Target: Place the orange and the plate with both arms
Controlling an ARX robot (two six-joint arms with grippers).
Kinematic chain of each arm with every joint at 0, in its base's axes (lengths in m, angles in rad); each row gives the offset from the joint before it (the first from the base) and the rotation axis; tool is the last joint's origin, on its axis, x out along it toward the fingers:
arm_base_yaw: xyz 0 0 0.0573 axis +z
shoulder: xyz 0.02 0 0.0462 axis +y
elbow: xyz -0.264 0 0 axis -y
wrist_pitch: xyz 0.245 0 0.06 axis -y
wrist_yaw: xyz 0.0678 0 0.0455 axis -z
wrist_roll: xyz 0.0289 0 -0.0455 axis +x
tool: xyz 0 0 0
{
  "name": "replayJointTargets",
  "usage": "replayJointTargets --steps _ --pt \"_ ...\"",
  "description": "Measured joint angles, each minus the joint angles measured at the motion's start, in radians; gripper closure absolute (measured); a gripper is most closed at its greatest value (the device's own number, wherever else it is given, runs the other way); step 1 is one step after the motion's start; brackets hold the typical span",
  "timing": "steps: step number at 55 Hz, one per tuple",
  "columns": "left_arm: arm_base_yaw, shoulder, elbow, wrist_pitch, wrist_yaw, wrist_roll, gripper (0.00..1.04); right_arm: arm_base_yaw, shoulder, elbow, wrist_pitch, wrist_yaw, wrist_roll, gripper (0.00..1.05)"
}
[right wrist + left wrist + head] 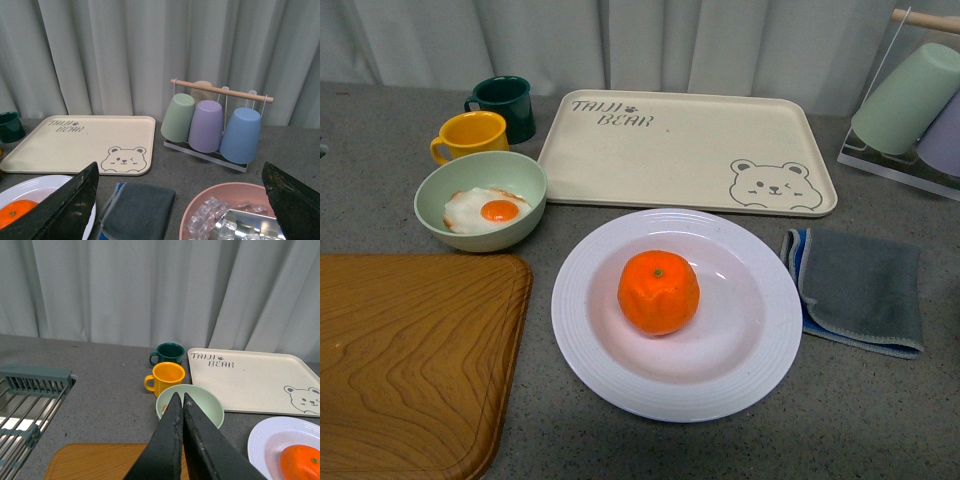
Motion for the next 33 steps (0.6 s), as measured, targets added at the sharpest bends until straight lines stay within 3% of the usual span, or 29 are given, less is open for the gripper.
replayJointTargets --steps 33 --pt "0.000 -0.269 0.000 -0.262 0.000 0.000 1.01 0.000 0.000 0.000 0.000 0.000 0.000 0.09"
